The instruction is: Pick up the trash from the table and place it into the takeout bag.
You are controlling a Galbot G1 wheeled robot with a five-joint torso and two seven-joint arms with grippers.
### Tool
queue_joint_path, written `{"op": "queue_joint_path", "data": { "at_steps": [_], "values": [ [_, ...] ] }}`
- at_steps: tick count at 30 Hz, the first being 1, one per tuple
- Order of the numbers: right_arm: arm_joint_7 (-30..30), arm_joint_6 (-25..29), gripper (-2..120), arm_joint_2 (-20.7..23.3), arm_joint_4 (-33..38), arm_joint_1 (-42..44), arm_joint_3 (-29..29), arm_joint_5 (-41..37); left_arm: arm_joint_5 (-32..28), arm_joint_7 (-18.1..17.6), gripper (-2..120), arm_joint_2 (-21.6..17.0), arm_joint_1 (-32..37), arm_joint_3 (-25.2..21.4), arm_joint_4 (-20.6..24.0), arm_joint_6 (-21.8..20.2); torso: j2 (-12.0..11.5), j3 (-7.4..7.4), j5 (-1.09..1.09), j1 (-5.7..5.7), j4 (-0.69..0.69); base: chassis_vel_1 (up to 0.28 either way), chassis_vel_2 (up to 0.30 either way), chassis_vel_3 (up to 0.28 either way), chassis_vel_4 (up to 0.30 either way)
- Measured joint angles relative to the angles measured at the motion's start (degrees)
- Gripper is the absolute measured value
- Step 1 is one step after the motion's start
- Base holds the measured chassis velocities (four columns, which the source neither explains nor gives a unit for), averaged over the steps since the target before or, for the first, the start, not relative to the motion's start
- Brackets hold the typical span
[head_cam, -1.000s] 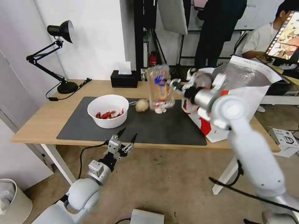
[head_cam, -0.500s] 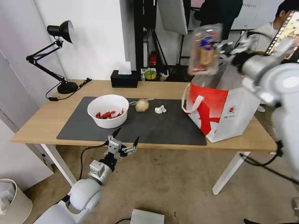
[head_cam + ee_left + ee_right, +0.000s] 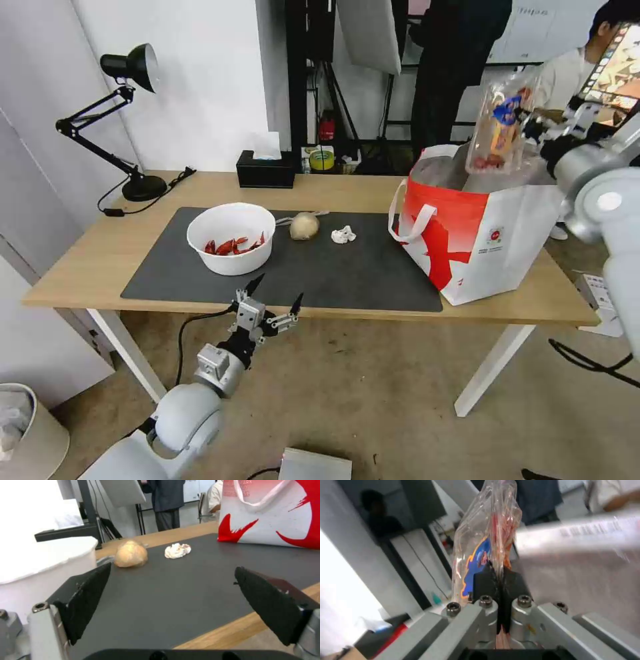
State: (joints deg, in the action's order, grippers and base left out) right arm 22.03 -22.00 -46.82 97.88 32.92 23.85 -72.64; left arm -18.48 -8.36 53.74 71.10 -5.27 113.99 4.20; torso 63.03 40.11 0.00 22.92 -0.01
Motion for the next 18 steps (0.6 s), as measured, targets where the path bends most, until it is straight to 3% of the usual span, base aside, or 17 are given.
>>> {"op": "queue_joint_path", "data": {
  "at_steps": [8,18],
  "values": [
    [9.65,-1.41,0,-3.18,1.54,1.63,0.47,-7.37,0.37,-0.04,100,1.01,-0.13,0.35,-0.50,-0.02,0.00,0.00,0.00,0.00,0.01,0.000,0.000,0.000,0.000],
    [14.02,-1.50,0,-4.90,1.33,0.35,0.67,-13.62,0.37,-0.06,100,1.13,-0.66,0.90,-1.27,-0.05,0.00,0.00,0.00,0.00,0.01,0.000,0.000,0.000,0.000]
  ]
}}
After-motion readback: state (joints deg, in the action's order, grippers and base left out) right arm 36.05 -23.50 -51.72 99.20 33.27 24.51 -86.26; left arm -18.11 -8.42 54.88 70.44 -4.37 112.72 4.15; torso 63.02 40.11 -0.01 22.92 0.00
